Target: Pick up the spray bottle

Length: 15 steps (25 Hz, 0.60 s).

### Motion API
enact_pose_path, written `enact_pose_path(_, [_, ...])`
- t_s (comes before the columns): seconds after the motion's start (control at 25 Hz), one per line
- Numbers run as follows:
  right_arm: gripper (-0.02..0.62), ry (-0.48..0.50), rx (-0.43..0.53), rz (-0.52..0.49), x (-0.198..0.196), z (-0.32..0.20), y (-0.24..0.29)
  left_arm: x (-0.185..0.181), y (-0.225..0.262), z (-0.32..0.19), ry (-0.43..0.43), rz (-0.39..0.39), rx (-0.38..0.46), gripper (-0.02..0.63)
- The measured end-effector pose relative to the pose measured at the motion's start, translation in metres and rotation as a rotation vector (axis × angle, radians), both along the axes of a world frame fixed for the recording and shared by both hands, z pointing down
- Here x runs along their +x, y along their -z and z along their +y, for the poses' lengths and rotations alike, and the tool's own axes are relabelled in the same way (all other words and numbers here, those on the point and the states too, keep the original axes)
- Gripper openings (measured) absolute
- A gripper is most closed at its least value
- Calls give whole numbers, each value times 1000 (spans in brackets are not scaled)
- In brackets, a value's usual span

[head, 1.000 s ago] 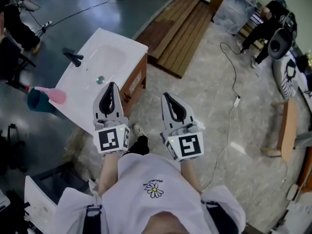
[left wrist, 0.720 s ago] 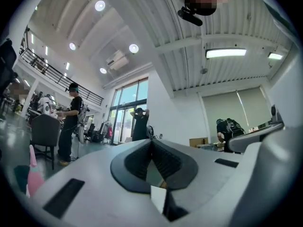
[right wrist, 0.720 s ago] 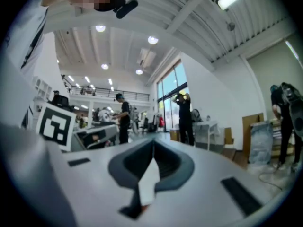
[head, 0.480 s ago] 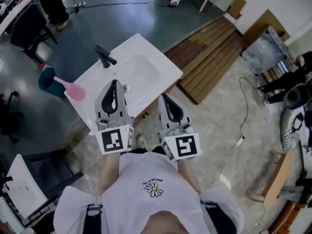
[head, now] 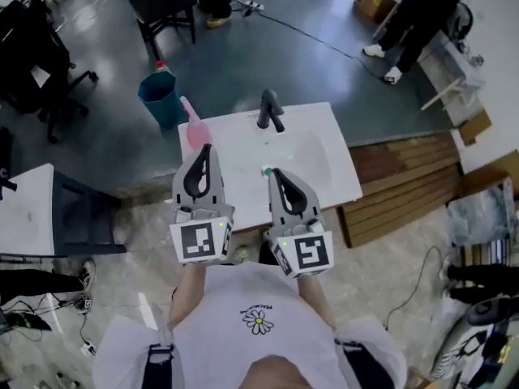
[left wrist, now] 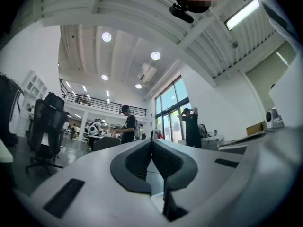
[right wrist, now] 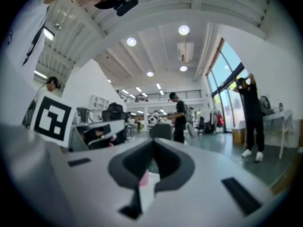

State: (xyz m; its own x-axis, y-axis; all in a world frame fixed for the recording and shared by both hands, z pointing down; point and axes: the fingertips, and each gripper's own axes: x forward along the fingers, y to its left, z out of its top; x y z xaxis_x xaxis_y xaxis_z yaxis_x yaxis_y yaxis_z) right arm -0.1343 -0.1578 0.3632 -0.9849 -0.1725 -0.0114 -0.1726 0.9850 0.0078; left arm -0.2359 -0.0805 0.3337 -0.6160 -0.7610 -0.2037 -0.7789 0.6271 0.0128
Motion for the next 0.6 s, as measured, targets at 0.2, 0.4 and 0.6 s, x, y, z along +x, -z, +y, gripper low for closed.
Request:
enact_pose_path(0.2, [31, 160, 45, -17, -47, 10, 11, -17, 4, 33, 167, 49, 39, 20])
enact_pose_path(0.4, [29, 311, 28, -21, -71, 28, 11, -21, 5, 63, 327, 31, 29, 20])
enact_pose_path(0.6, [31, 401, 38, -23, -75, 36, 9, -17, 3, 74, 420, 38, 22, 20])
